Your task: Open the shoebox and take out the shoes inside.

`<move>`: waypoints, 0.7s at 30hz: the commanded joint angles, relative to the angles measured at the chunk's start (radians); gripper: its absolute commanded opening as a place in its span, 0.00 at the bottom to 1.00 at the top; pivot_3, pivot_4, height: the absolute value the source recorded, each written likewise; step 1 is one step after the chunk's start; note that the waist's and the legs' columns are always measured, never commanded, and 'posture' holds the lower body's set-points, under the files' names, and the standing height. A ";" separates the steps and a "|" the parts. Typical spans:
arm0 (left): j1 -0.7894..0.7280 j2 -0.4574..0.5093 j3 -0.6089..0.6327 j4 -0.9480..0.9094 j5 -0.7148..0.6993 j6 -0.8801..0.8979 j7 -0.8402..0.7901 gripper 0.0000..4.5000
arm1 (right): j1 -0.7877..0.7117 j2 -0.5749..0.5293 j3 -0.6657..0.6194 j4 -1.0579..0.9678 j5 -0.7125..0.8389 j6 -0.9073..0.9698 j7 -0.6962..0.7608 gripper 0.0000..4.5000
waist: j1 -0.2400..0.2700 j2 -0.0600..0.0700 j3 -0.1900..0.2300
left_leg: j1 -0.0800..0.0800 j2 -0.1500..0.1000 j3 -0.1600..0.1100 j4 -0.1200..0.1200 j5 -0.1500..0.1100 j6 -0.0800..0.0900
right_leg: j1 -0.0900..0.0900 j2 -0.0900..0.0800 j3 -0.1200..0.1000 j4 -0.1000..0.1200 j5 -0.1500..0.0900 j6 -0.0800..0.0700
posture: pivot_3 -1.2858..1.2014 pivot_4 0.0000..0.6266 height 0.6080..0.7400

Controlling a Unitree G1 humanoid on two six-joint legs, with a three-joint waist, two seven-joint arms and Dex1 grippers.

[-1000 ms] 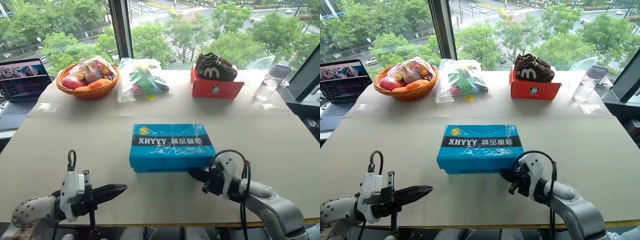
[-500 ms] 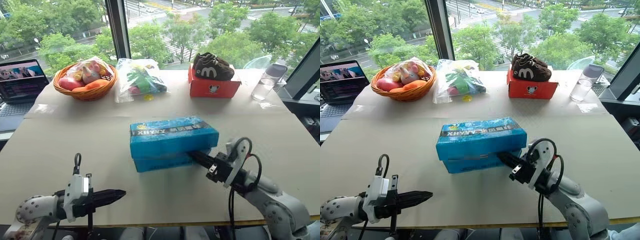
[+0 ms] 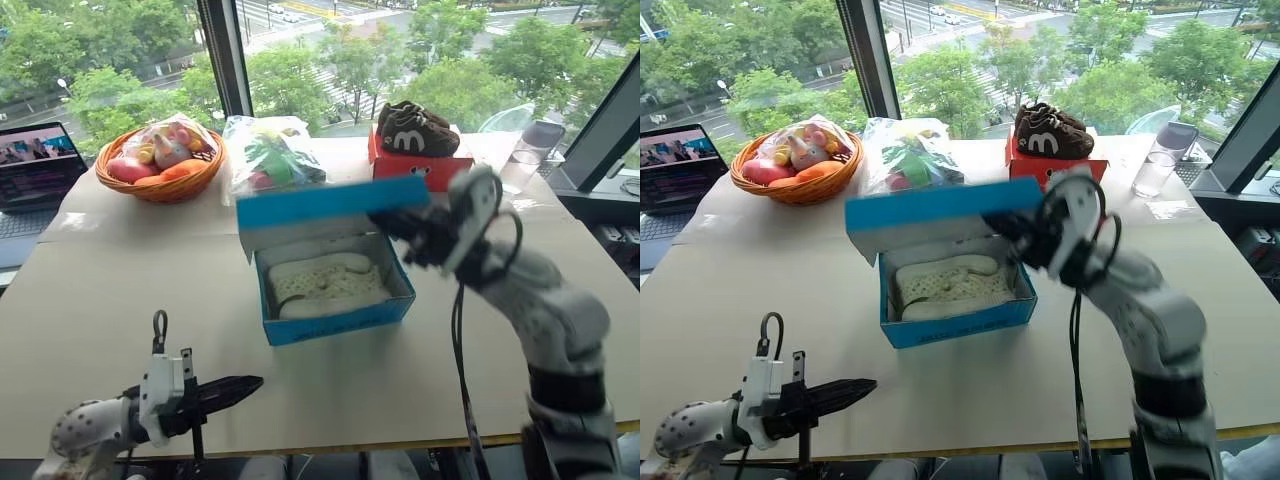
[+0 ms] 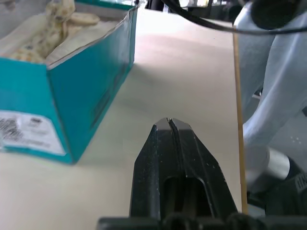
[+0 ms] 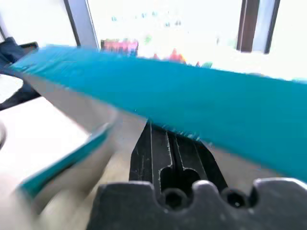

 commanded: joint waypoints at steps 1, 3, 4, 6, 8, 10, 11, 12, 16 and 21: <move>-0.006 -0.034 -0.018 -0.036 -0.019 -0.019 0.045 0.00 | -0.104 0.048 -0.026 0.104 -0.054 -0.093 -0.056 0.01 | 0.008 0.000 0.000 | 0.000 0.000 0.000 -0.001 0.000 0.000 | -0.001 0.001 0.000 0.000 0.000 -0.001 | 0.52 0.24 1.00; -0.009 -0.062 -0.039 -0.044 -0.018 -0.011 0.079 0.00 | -0.131 0.053 -0.036 0.167 -0.076 -0.107 -0.067 0.01 | 0.017 0.000 0.000 | -0.001 0.000 -0.001 -0.001 -0.001 -0.001 | -0.001 0.001 -0.001 0.000 0.004 -0.007 | 0.52 0.24 1.00; -0.007 -0.072 -0.051 -0.048 -0.017 -0.010 0.088 0.00 | -0.134 0.042 -0.046 0.190 -0.081 -0.109 -0.064 0.01 | 0.018 0.000 0.000 | -0.001 0.000 -0.001 -0.001 -0.001 -0.002 | -0.001 0.001 -0.001 -0.001 0.004 -0.008 | 0.52 0.24 1.00; -0.004 -0.087 -0.061 -0.044 -0.001 -0.021 0.108 0.00 | -0.126 -0.015 -0.087 0.217 -0.072 -0.108 -0.026 0.01 | 0.019 0.000 0.000 | -0.001 -0.002 -0.001 0.001 -0.001 -0.002 | 0.000 0.000 0.000 -0.001 0.005 -0.007 | 0.52 0.24 1.00; -0.009 -0.090 -0.058 -0.046 -0.008 -0.012 0.127 0.00 | -0.109 -0.110 -0.104 0.245 -0.096 -0.114 0.023 0.01 | 0.023 0.000 0.000 | -0.002 -0.002 -0.001 0.001 -0.001 -0.002 | 0.000 -0.001 0.000 -0.002 0.005 -0.006 | 0.52 0.24 1.00; -0.012 -0.086 -0.058 -0.050 -0.010 -0.007 0.136 0.00 | -0.084 -0.226 -0.079 0.272 -0.161 -0.156 0.101 0.01 | 0.024 0.001 0.001 | -0.002 -0.002 -0.001 0.001 -0.001 -0.002 | 0.000 0.000 0.000 -0.002 0.005 -0.006 | 0.52 0.24 1.00; -0.011 -0.080 -0.060 -0.050 -0.004 -0.010 0.135 0.00 | -0.075 -0.280 -0.060 0.284 -0.181 -0.161 0.149 0.01 | 0.021 0.001 0.001 | -0.002 -0.002 0.000 0.001 -0.001 -0.002 | 0.000 0.000 0.000 -0.002 0.004 -0.005 | 0.52 0.24 1.00; -0.007 -0.073 -0.061 -0.049 0.000 -0.012 0.134 0.00 | -0.065 -0.347 -0.028 0.295 -0.213 -0.183 0.221 0.01 | 0.019 0.001 0.001 | -0.002 -0.002 0.000 0.001 -0.001 -0.002 | 0.000 0.000 0.000 -0.003 0.001 0.000 | 0.52 0.24 1.00; -0.002 -0.052 -0.070 -0.039 0.011 -0.016 0.125 0.00 | -0.052 -0.517 0.086 0.288 -0.268 -0.245 0.497 0.01 | -0.006 0.004 0.002 | -0.001 0.000 0.004 0.000 -0.001 -0.001 | -0.001 0.000 0.001 -0.002 0.000 0.000 | 0.52 0.24 1.00; -0.010 -0.037 -0.087 -0.031 0.013 -0.015 0.119 0.00 | 0.078 -0.604 0.257 0.009 -0.233 -0.094 0.686 0.06 | -0.014 0.004 0.002 | 0.001 0.005 0.006 0.000 -0.002 -0.001 | 0.001 0.002 0.001 0.000 -0.001 0.000 | 0.52 0.24 1.00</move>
